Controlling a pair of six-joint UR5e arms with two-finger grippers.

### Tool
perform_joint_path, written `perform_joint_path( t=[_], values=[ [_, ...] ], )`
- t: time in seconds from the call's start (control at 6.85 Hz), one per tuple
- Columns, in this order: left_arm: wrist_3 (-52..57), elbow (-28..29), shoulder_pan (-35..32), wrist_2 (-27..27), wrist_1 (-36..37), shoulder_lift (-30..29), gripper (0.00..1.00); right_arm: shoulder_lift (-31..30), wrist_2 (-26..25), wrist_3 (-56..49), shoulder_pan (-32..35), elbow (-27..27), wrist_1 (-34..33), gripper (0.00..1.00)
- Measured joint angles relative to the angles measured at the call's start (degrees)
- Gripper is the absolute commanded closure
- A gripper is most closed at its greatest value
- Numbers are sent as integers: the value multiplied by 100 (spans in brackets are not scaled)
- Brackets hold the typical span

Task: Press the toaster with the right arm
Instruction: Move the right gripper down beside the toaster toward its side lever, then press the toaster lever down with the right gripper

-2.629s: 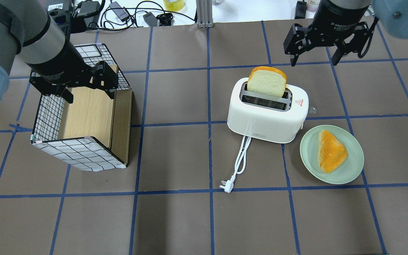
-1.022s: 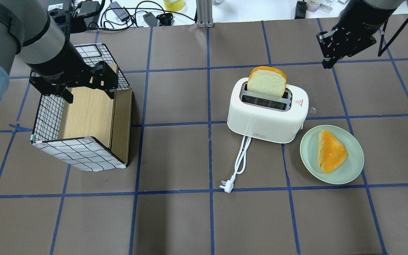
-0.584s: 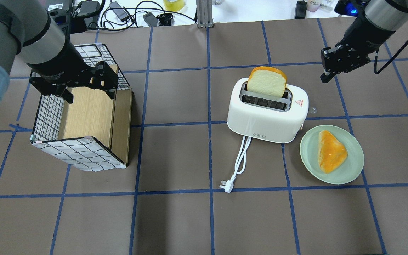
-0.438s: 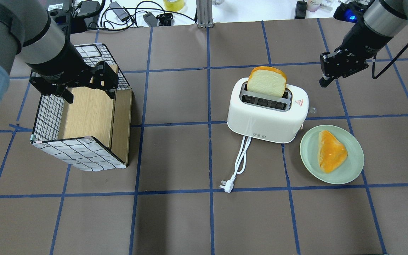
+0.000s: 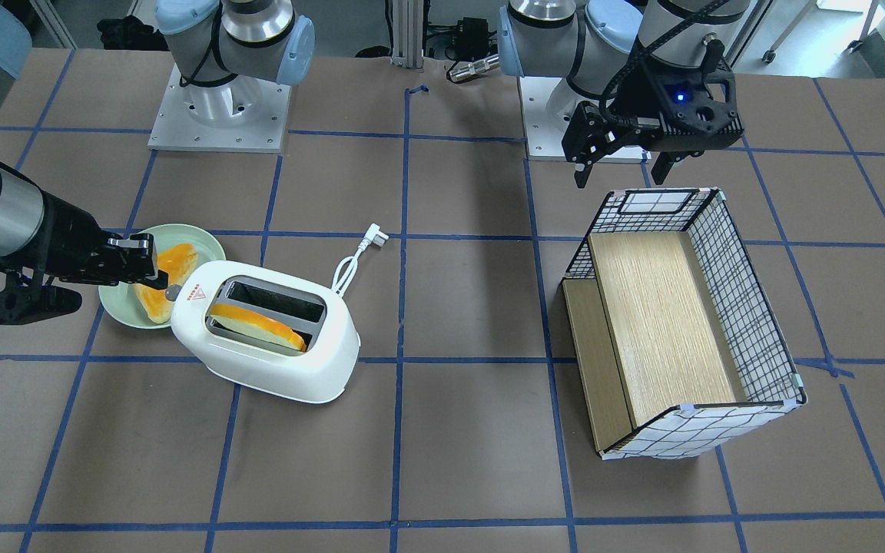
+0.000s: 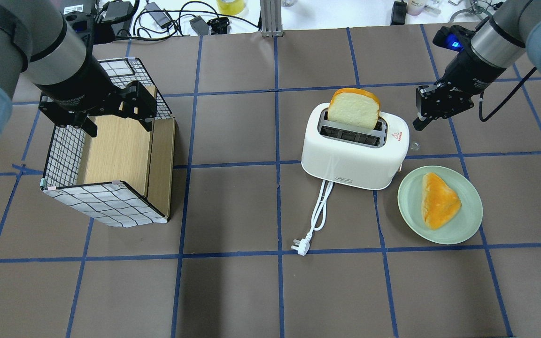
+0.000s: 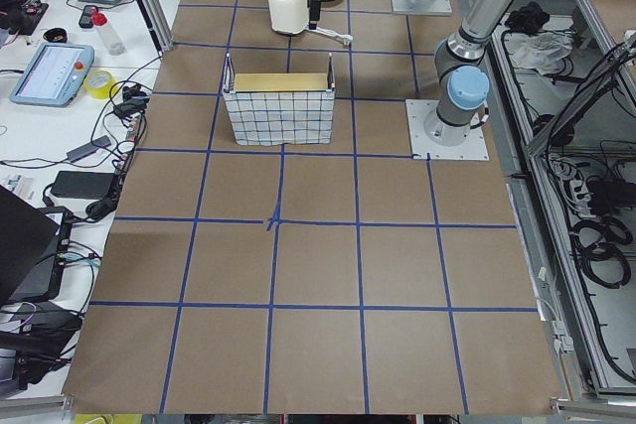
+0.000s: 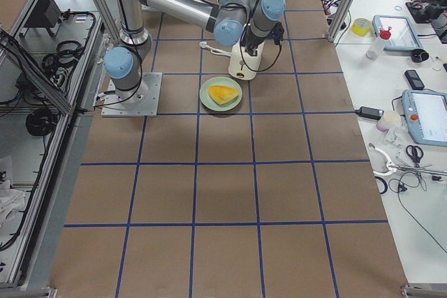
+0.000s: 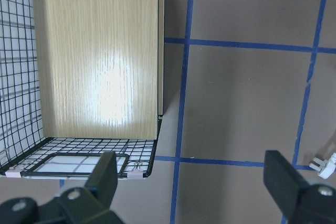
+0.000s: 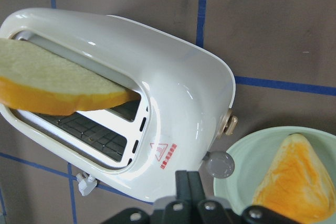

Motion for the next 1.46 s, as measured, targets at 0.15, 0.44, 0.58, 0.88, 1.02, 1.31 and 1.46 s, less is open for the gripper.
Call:
perform_joint_path(
  t=[0.15,0.44,0.58,0.88,1.02,1.31,1.46],
  values=[
    [0,0,0,0,0,0,0,10,129,-59,-98,69,-3,100],
    [0,0,0,0,0,0,0,64,180,-99,-224,123,-19,100],
    [0,0,0,0,0,0,0,138,168,-103,-241,144,-28,100],
    [0,0,0,0,0,0,0,237,150,-108,-260,196,-54,100],
    [0,0,0,0,0,0,0,258,159,-114,-263,251,-66,100],
    [0,0,0,0,0,0,0,259,184,-266,-268,367,-69,100],
    [0,0,0,0,0,0,0,245,172,-358,-271,382,-61,100]
  ],
)
